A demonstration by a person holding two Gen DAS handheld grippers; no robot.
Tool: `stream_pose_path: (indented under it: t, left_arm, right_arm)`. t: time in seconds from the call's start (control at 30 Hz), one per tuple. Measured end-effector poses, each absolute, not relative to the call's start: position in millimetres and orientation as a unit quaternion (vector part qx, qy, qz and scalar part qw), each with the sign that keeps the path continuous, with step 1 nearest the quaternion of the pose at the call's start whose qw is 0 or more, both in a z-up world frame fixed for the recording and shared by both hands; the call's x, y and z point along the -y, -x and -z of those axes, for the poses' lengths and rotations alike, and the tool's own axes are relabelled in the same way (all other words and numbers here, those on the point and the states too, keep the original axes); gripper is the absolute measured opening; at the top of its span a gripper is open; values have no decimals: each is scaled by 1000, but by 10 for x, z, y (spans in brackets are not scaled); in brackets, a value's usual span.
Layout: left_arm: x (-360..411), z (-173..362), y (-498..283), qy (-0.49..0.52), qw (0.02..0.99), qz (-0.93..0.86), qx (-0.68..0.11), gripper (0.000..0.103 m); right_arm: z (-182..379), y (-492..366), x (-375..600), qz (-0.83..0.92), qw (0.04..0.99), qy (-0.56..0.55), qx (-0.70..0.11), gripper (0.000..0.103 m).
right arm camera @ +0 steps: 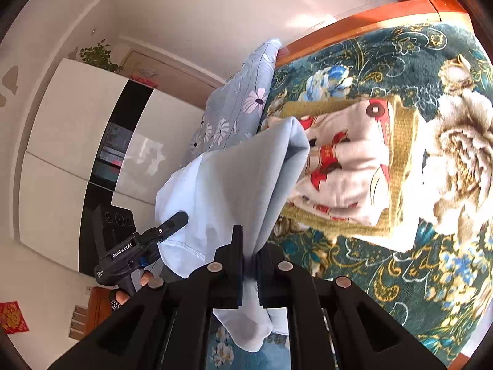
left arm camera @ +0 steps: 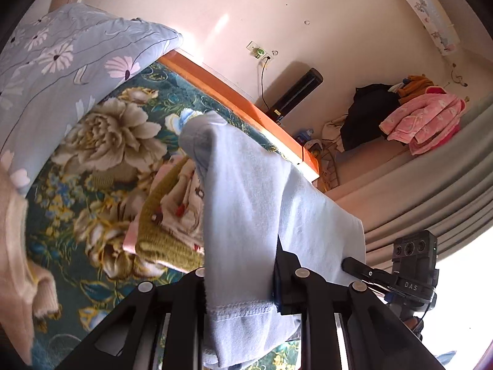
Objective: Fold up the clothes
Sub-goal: 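Carry the lifted shirt with both grippers over the stack of folded clothes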
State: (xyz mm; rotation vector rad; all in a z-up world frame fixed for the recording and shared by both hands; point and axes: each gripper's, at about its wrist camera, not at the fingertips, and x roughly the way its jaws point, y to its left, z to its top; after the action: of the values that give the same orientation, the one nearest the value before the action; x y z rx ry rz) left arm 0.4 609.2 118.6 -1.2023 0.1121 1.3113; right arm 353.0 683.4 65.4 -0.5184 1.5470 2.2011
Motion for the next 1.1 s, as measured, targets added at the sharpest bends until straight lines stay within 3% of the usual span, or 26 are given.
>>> stream_pose_path:
  t: [0.23,0.53,0.63,0.7,0.77,0.97,1.1]
  left_arm:
    - [-6844,-1133,-103,520,618,-584,-85,21]
    - [-7176,-601,-114,547,559,-608,-133,21]
    - [-7159,-521,-70,556,545,-614,-127,27]
    - [-7132,-551,-24,562,543,-612,-117,36]
    - [-7102,-618,33,567,544,-609,-109,57]
    - [-6868,-1054,100,499,560,-652,-110,57]
    - [-6842,-1202,-250,443,598,-647,-164,57]
  right_arm:
    - [-627,-3534,-7445,-779,248,184,-546,7]
    - [-253,-3570,-7854,-734,297,203,-576,7]
    - [-187,-3538,-7882,-729,308,209,-574,8]
    - [-172,-3536,-7878,-729,320,222,-564,9]
    - [-179,-3566,-7861,-730,325,229,-555,10]
    - [-401,-3754,-7772,-748,349,241,-511,10]
    - [-646,-3702,-7701,-766,369,243,-467,10]
